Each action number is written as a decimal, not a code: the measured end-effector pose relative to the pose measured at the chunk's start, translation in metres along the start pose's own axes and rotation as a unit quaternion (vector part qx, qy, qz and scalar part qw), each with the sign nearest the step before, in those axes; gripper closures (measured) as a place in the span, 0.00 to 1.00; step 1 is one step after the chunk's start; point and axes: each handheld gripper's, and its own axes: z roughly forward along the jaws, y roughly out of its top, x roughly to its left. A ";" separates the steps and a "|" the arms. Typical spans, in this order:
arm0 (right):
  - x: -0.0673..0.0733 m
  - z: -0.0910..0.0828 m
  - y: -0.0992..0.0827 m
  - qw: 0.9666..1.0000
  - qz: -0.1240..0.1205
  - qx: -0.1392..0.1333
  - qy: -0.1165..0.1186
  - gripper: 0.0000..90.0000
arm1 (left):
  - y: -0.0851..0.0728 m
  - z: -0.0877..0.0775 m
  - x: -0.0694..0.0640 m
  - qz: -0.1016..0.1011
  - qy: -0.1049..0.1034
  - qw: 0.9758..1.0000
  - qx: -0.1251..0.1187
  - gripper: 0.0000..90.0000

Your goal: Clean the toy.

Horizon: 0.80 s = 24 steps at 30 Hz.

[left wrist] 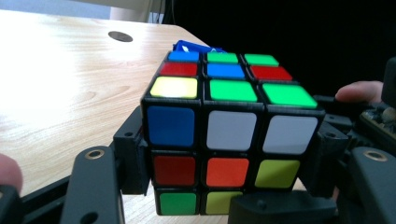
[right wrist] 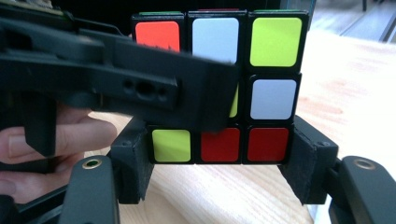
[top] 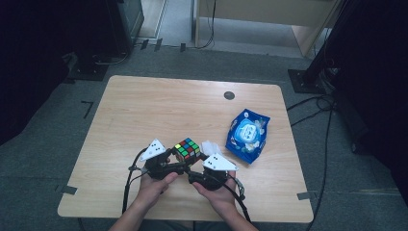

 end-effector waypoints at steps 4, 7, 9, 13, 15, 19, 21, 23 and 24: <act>-0.001 0.001 -0.003 1.000 -0.001 0.020 -0.008 0.39 | 0.004 -0.005 0.005 -0.009 -0.010 1.000 -0.005 0.37; 0.001 0.001 -0.003 1.000 -0.008 0.019 -0.010 0.38 | 0.005 -0.006 0.005 -0.007 -0.011 1.000 0.000 0.38; 0.001 0.001 -0.003 1.000 -0.005 0.016 -0.007 0.38 | 0.006 -0.007 0.005 -0.015 -0.011 1.000 -0.001 0.38; 0.002 0.003 -0.003 1.000 -0.006 0.008 -0.007 0.38 | 0.006 -0.007 0.006 -0.019 -0.011 1.000 0.008 0.38; 0.002 0.003 -0.004 1.000 -0.003 0.006 -0.007 0.38 | 0.006 -0.007 0.008 -0.028 -0.016 0.999 0.012 0.38; -0.001 0.002 -0.003 1.000 0.000 0.018 -0.002 0.39 | 0.005 -0.005 0.010 -0.022 -0.026 0.999 0.011 0.38; -0.005 0.000 0.000 1.000 0.007 0.022 0.010 0.39 | 0.007 -0.010 0.011 -0.008 -0.030 0.999 -0.007 0.35; -0.012 -0.002 0.005 0.999 0.018 0.029 0.011 0.39 | 0.011 -0.015 0.013 0.000 -0.030 0.999 -0.016 0.26; -0.018 -0.004 0.007 0.999 0.025 0.032 0.011 0.39 | 0.012 -0.018 0.015 -0.001 -0.033 0.999 -0.022 0.23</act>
